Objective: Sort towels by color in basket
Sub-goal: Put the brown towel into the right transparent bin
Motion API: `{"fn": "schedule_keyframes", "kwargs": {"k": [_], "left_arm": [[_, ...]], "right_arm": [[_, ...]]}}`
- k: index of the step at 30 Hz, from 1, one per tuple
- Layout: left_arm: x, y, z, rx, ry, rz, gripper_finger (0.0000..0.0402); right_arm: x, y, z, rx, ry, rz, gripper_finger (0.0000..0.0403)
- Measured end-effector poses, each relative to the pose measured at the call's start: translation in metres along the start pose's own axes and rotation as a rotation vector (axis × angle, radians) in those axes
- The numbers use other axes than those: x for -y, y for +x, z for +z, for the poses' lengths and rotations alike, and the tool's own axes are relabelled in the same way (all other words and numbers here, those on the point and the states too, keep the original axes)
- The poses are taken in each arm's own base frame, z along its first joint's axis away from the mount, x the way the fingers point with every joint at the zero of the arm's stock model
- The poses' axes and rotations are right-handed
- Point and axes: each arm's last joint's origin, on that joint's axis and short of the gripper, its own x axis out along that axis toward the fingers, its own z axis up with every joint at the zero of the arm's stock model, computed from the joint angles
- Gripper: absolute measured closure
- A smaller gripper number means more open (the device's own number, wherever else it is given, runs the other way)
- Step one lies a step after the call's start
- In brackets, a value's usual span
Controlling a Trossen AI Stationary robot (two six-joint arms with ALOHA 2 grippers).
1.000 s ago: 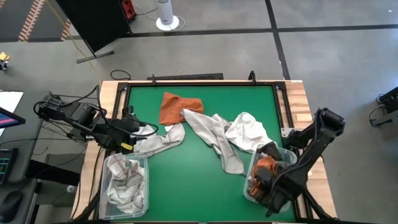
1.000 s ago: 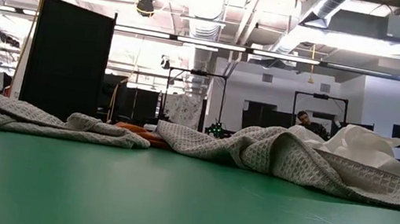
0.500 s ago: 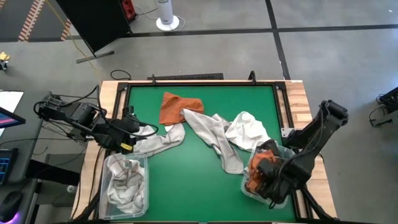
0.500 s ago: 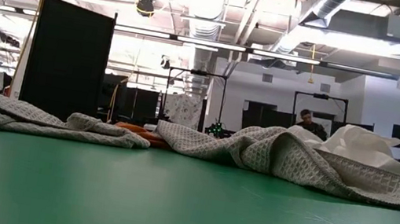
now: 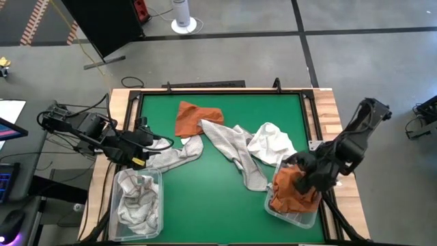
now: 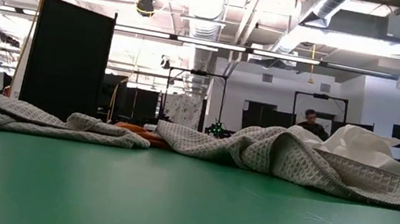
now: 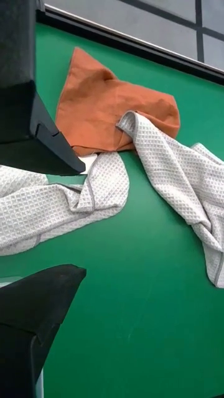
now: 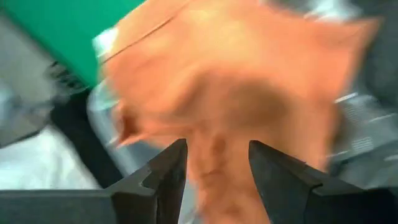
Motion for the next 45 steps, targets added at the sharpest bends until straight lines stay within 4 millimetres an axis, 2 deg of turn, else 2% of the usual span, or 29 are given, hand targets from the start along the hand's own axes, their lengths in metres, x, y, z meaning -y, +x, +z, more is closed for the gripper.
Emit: {"fn": "schedule_keyframes", "kwargs": {"k": [5,10,15,19,21,25,30,34,42,45], "left_arm": [[0.000,0.000,0.000,0.000,0.001,0.000,0.0167],[0.000,0.000,0.000,0.000,0.001,-0.001,0.0167],[0.000,0.000,0.000,-0.001,-0.002,-0.002,0.0167],[0.000,0.000,0.000,-0.005,-0.008,-0.016,0.0167],[0.001,0.000,0.000,-0.010,-0.008,-0.032,0.0167],[0.001,0.000,0.000,-0.011,-0.006,-0.033,0.0167],[0.001,0.000,0.000,-0.011,-0.005,-0.033,0.0167],[0.001,0.000,0.000,-0.011,-0.007,-0.033,0.0167],[0.001,0.000,-0.001,-0.012,-0.009,-0.033,0.0167],[0.001,0.000,-0.001,-0.019,-0.007,-0.031,0.0167]], "right_arm": [[0.008,0.012,0.015,0.069,-0.045,-0.233,0.0194],[-0.002,0.045,0.026,0.057,-0.186,-0.448,0.0194],[-0.013,0.082,0.030,-0.102,-0.309,-0.543,0.0194],[-0.007,0.114,0.027,-0.173,-0.335,-0.497,0.0194],[-0.001,0.128,0.025,-0.140,-0.342,-0.426,0.0194],[0.013,0.140,0.020,-0.038,-0.349,-0.358,0.0194],[0.015,0.136,0.015,0.101,-0.390,-0.301,0.0194],[0.015,0.127,0.015,0.111,-0.367,-0.273,0.0194],[0.009,0.078,0.004,0.132,-0.274,-0.412,0.0198],[0.005,0.069,0.000,0.136,-0.261,-0.424,0.0199]]}}
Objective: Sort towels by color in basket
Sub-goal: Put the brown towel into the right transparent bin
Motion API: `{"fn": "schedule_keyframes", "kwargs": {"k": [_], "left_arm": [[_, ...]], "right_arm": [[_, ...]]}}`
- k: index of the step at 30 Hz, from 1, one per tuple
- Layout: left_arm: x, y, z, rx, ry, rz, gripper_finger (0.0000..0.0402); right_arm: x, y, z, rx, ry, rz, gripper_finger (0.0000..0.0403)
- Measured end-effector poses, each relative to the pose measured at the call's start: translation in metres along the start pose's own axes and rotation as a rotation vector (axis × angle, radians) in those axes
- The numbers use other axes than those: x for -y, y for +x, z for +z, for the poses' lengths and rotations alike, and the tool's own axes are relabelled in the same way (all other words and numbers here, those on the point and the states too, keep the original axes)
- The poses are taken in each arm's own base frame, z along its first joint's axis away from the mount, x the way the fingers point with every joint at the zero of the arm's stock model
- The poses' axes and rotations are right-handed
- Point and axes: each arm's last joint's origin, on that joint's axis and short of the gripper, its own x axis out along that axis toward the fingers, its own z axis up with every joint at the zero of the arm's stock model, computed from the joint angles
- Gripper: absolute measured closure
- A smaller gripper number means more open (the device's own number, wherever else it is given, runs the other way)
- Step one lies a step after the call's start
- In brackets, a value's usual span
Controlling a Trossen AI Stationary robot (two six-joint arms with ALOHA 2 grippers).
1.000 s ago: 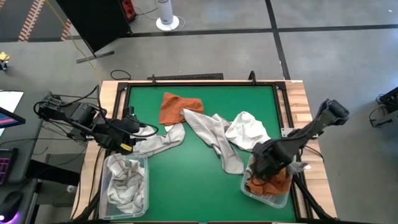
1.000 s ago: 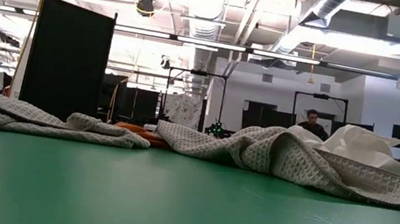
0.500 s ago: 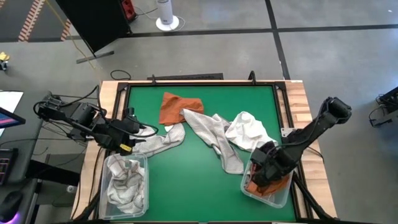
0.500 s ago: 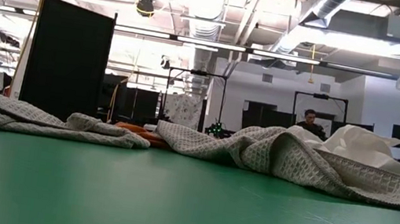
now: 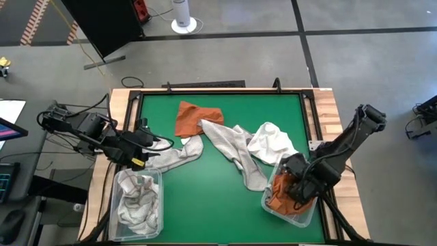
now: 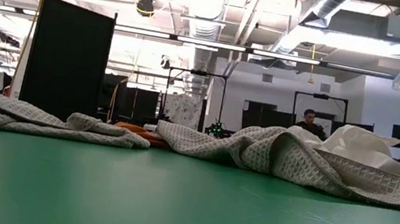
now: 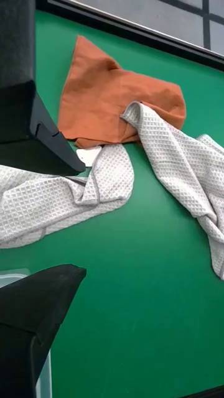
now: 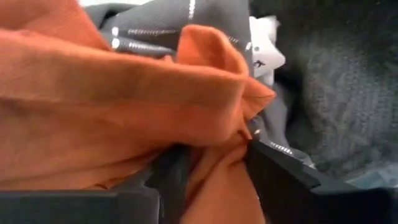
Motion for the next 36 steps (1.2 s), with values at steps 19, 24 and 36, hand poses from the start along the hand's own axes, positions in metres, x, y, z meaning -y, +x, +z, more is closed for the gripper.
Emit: {"fn": "schedule_keyframes", "kwargs": {"k": [19,24,36], "left_arm": [[0.001,0.001,0.001,-0.003,-0.005,0.001,0.0167],[0.001,0.002,0.001,-0.004,0.000,0.001,0.0167],[0.002,0.005,0.004,0.007,0.016,0.025,0.0167]], "right_arm": [[-0.020,0.063,-0.025,-0.038,-0.014,0.080,0.0199],[-0.013,0.003,-0.013,-0.030,0.040,0.076,0.0202],[0.003,-0.069,0.030,0.166,0.107,-0.012,0.0221]]}}
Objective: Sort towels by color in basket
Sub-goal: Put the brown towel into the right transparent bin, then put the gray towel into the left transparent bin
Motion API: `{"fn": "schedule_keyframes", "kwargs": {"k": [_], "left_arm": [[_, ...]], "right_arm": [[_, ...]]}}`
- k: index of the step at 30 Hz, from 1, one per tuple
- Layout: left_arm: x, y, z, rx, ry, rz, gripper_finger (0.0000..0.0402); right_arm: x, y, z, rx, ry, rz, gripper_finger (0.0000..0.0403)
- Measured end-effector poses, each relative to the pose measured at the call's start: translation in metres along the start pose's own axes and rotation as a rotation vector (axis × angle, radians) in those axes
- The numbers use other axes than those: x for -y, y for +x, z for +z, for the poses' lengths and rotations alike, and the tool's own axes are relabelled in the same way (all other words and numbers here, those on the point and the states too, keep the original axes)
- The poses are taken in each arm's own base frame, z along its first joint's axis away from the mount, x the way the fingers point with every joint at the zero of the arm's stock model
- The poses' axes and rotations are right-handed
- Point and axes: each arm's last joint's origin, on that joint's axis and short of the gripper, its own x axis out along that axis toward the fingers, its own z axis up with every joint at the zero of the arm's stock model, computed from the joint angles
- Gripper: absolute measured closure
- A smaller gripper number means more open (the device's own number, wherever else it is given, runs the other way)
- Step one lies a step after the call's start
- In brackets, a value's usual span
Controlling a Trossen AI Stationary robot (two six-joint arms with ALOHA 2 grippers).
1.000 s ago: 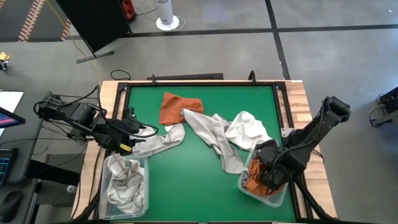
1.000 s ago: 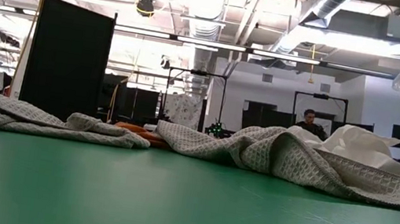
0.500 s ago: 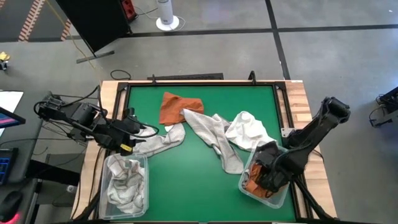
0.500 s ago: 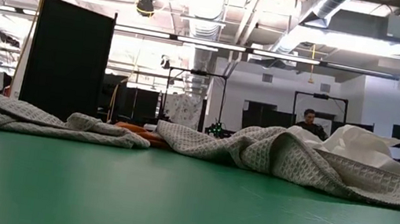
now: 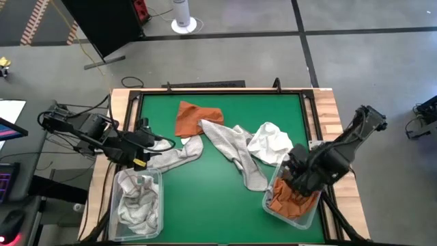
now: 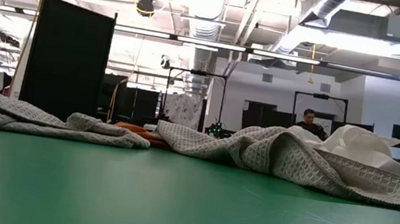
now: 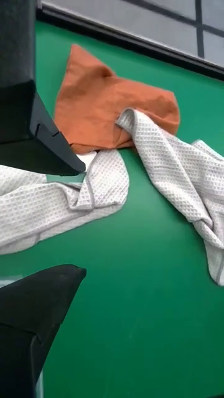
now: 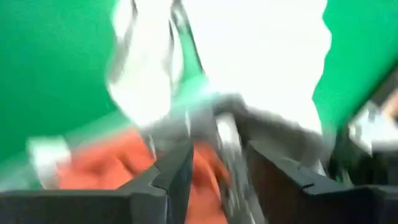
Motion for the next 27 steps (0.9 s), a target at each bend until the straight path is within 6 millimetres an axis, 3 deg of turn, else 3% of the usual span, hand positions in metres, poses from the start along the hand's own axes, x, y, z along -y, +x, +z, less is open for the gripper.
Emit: {"fn": "schedule_keyframes", "kwargs": {"k": [6,15,18,27], "left_arm": [[0.007,0.012,0.005,-0.037,0.060,0.017,0.0167],[0.020,0.039,0.016,-0.080,0.156,0.067,0.0167],[0.025,0.049,0.022,-0.074,0.190,0.072,0.0167],[0.035,0.053,0.024,-0.059,0.240,0.050,0.0167]], "right_arm": [[-0.001,-0.007,0.048,0.283,0.032,-0.010,0.0229],[-0.030,0.014,0.118,0.585,-0.084,0.179,0.0229],[-0.038,0.033,0.133,0.591,-0.141,0.200,0.0229],[-0.073,0.129,0.148,0.293,-0.251,0.144,0.0229]]}}
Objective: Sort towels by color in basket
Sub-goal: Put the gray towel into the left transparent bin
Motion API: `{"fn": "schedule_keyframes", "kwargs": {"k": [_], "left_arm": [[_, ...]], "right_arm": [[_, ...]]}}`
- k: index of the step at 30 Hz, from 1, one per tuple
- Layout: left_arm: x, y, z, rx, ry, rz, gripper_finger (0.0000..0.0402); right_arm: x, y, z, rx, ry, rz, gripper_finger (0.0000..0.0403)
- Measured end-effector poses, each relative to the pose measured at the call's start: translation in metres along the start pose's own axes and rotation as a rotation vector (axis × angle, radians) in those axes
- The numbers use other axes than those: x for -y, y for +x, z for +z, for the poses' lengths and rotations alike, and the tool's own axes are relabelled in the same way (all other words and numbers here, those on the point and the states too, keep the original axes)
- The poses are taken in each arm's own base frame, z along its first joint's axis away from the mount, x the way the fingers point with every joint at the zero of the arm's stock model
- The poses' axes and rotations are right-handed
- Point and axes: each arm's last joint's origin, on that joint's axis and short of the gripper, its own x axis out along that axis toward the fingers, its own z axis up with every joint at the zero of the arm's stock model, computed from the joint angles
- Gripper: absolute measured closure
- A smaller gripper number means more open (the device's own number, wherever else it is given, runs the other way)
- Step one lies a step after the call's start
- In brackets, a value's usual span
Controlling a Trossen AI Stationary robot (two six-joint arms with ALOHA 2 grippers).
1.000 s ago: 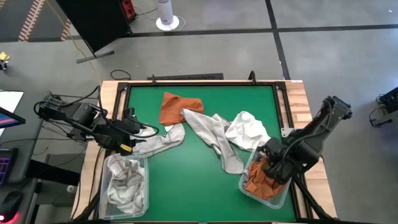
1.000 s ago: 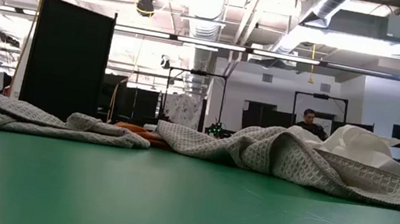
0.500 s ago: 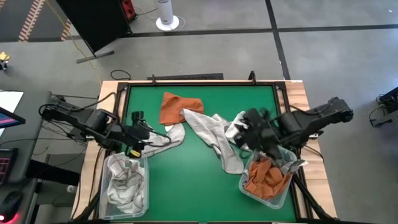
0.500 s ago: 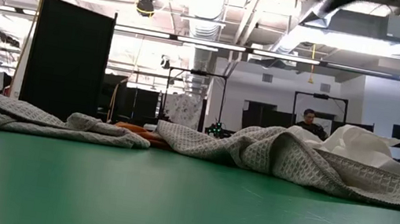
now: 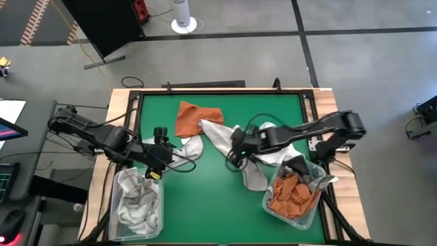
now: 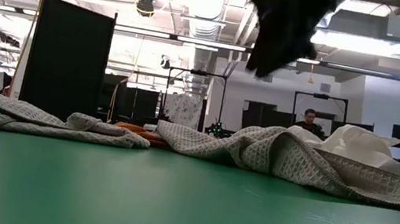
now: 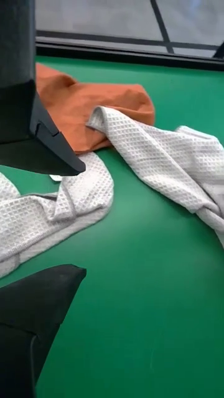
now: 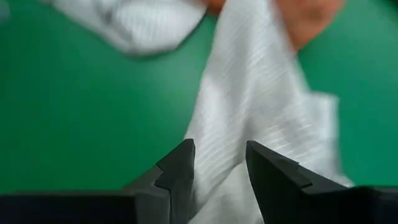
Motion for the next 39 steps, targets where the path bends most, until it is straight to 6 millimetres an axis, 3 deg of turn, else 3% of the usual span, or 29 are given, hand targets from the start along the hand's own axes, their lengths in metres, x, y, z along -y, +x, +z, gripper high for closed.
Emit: {"fn": "schedule_keyframes", "kwargs": {"k": [4,10,17,22,29,32,39], "left_arm": [[0.004,-0.003,0.000,0.020,0.004,-0.016,0.0167],[0.005,-0.004,0.000,0.023,0.005,-0.019,0.0167],[0.003,-0.006,-0.004,-0.007,0.013,-0.015,0.0167],[-0.002,-0.015,-0.011,-0.013,-0.002,-0.014,0.0167],[-0.010,-0.030,-0.018,0.038,-0.049,-0.021,0.0167],[-0.012,-0.034,-0.020,0.053,-0.056,-0.022,0.0167],[-0.011,-0.034,-0.018,0.080,-0.034,-0.028,0.0167]], "right_arm": [[-0.008,0.039,-0.011,-0.138,-0.023,0.020,0.0229],[-0.012,0.081,-0.028,-0.305,-0.034,0.041,0.0227],[-0.017,0.104,-0.040,-0.372,-0.061,0.036,0.0223],[-0.022,0.114,-0.045,-0.368,-0.101,0.042,0.0251],[-0.025,0.110,-0.045,-0.347,-0.112,0.053,0.0369],[-0.025,0.100,-0.039,-0.336,-0.131,0.068,0.0380],[-0.036,0.024,0.003,-0.058,-0.199,0.211,0.0379]]}}
